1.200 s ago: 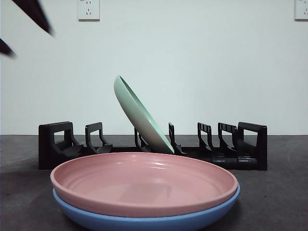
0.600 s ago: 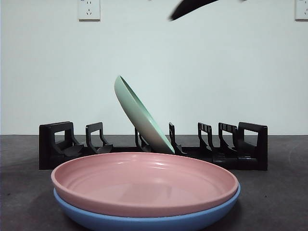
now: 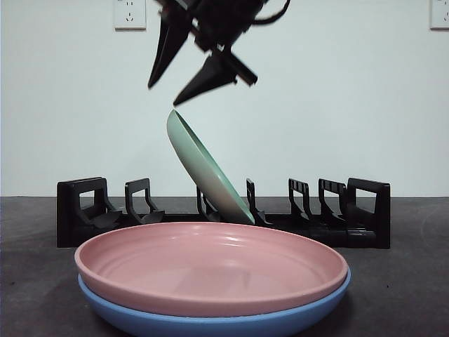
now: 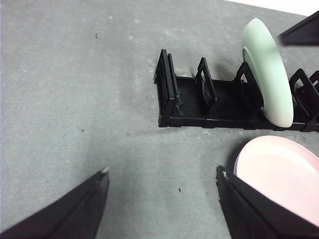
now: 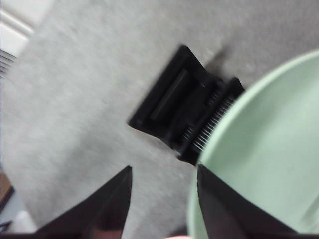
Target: Place the plate
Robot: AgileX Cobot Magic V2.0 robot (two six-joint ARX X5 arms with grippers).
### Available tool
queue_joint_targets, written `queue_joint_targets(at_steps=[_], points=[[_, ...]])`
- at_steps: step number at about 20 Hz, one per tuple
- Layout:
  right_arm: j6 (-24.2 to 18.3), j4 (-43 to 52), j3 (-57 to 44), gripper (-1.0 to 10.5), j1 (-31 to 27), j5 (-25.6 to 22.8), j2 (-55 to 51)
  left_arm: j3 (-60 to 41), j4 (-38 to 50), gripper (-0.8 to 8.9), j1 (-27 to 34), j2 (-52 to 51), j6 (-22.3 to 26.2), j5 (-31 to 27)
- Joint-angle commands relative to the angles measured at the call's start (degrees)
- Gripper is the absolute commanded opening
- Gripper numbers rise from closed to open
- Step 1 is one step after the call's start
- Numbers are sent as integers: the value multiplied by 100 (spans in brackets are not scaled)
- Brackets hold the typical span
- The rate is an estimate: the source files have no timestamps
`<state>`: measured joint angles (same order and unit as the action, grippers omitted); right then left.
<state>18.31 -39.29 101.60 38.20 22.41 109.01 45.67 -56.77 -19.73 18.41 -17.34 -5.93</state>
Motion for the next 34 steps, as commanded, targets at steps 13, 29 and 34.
queue_joint_targets(at_steps=[13,29,34], points=[[-247,-168,170,14,20,7,299,50,66,344,-11,20,-26,-31],[-1029,-1639,1250,13,107,79,-824,50,111,344,-11,20,-26,-31],[-1045,-1152,483,13,479,39,-1937,50,109,344,-11,20,-50,-33]])
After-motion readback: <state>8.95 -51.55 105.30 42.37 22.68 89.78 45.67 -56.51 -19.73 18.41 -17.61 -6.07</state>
